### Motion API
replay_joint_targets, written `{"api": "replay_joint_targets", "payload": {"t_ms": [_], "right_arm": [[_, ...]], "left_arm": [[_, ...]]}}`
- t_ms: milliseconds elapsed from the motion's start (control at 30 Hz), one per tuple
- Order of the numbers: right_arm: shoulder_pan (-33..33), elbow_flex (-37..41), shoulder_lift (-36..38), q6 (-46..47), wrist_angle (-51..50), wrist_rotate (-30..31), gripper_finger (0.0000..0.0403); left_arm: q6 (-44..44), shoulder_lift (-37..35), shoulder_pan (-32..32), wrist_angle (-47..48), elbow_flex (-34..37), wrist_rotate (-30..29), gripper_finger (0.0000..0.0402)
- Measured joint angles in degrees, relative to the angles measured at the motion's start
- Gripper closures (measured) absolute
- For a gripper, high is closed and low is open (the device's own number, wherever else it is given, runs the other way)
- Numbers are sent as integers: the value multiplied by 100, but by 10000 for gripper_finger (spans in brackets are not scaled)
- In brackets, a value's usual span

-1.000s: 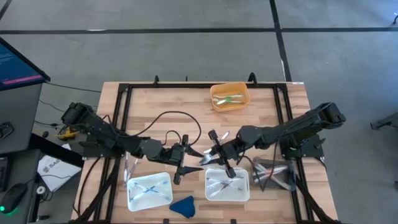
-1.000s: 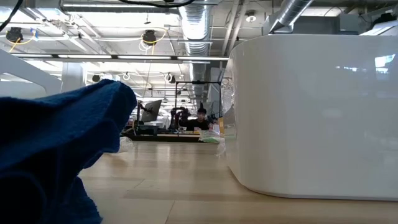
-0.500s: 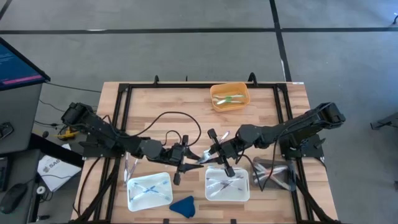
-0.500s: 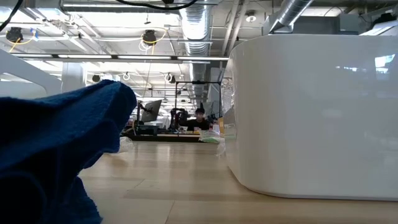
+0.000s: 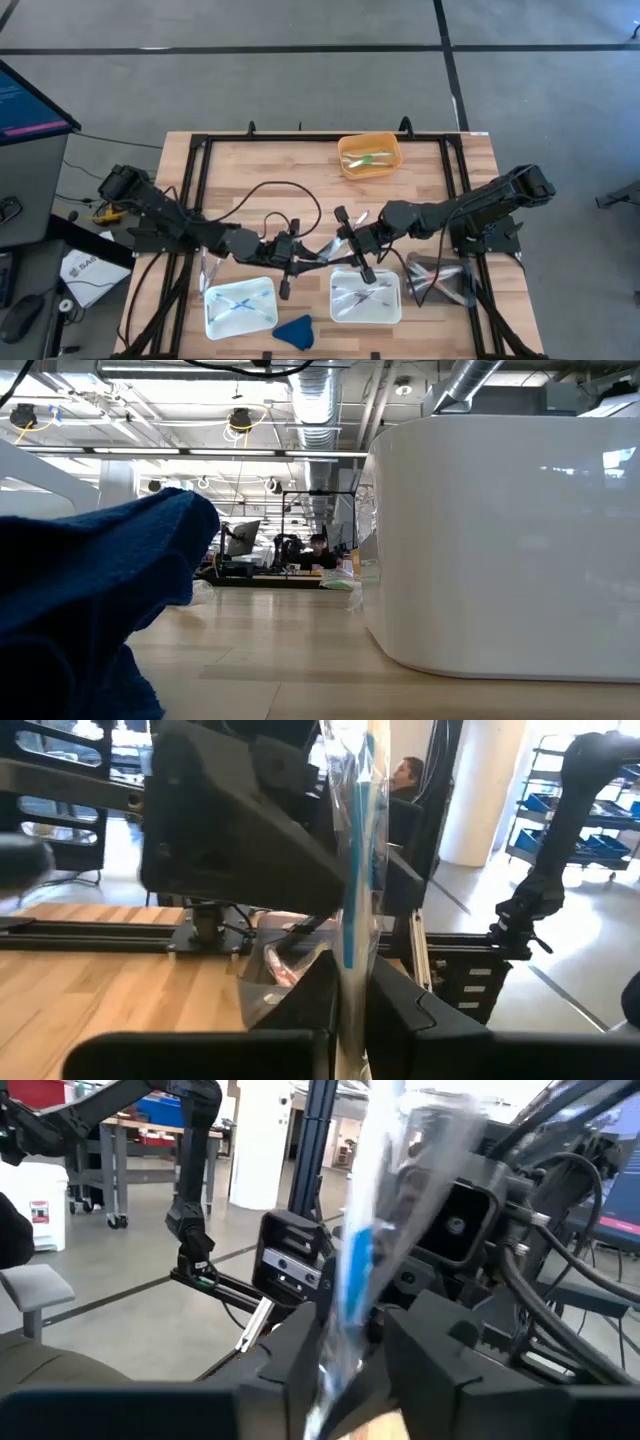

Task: Pick & Place Toothbrushes
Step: Put the blue toothbrush into the left white bin

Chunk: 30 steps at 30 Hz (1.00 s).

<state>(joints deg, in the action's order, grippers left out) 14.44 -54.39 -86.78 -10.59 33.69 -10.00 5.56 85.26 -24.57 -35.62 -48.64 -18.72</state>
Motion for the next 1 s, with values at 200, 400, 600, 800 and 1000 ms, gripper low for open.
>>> {"api": "replay_joint_targets", "payload": {"t_ms": [200, 400, 600, 800, 1000], "right_arm": [[-18, 0, 0, 180, -2, 22, 232], [-37, 0, 0, 212, -138, 482, 175], [-75, 2, 81, 209, -554, 977, 151], [-295, 0, 188, 348, -964, 1181, 156], [-452, 2, 238, 464, -1102, 1178, 165]], "left_arm": [[230, -157, -231, 308, 3, -572, 385], [729, -529, -406, 1079, 0, -1325, 385], [1805, -1147, -755, 2385, 2, -1749, 385], [3117, -1608, -1267, 3491, 0, -1974, 385], [4535, -1668, -1707, 4201, 0, -1986, 385]]}}
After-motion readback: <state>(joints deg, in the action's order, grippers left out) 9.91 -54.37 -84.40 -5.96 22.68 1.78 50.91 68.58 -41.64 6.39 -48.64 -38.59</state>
